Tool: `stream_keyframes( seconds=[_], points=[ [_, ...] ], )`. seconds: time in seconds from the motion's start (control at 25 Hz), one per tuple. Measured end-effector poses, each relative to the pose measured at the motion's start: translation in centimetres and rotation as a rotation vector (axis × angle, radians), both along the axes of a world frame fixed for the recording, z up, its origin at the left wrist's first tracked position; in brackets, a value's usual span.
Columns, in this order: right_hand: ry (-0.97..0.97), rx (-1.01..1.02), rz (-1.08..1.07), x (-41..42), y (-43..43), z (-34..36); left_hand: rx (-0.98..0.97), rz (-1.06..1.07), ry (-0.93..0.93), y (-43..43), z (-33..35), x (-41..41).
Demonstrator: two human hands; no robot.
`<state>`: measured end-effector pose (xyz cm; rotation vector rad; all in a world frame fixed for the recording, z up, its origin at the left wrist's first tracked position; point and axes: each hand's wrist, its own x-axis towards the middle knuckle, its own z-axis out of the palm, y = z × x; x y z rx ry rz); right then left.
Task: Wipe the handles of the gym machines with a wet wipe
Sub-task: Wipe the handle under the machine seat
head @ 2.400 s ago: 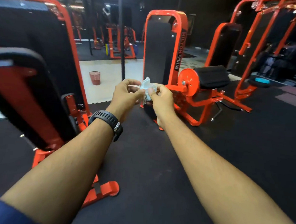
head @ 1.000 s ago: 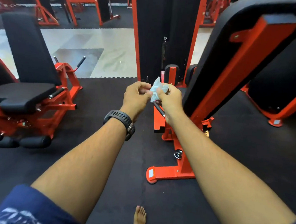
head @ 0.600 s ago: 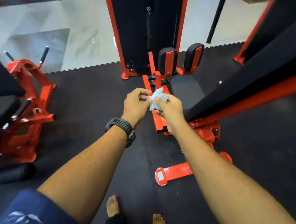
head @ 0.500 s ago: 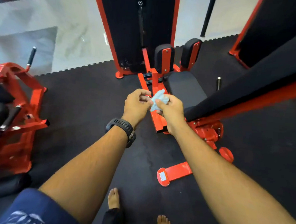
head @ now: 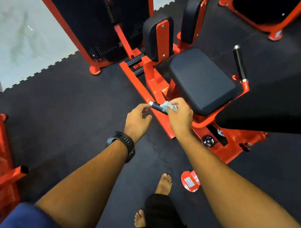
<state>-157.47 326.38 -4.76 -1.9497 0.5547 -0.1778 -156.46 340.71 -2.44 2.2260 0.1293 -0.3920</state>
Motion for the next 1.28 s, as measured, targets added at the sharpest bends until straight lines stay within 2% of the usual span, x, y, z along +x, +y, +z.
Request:
stream_keyframes(
  seconds=[0.16, 0.4, 0.6, 0.76, 0.96, 1.12, 1.28],
  points=[
    [0.018, -0.202, 0.090, 5.2, 1.2, -7.5, 0.149, -0.183, 0.085, 1.5, -6.8, 6.4],
    [0.256, -0.486, 0.387, 8.5, 4.3, -16.6, 0.221, -0.545, 0.108, 2.8, -16.0, 13.2],
    [0.093, -0.723, 0.250, 8.7, 7.0, -19.4, 0.126, -0.614, 0.085, 3.6, -19.1, 15.0],
    [0.232, -0.558, 0.170, 9.4, 6.3, -19.4, 0.081, -0.662, 0.040, 4.0, -19.3, 15.5],
    [0.268, -0.620, 0.177, 10.2, 5.5, -18.5, 0.109, -0.801, -0.008, 4.6, -19.2, 15.2],
    [0.220, -0.652, 0.152, 8.9, 5.5, -18.4, 0.186, -0.900, -0.041, 4.7, -19.2, 15.7],
    [0.262, -0.633, 0.117, 10.2, 6.2, -18.1, 0.236, -0.931, -0.042, 4.7, -18.5, 16.1]
  ],
)
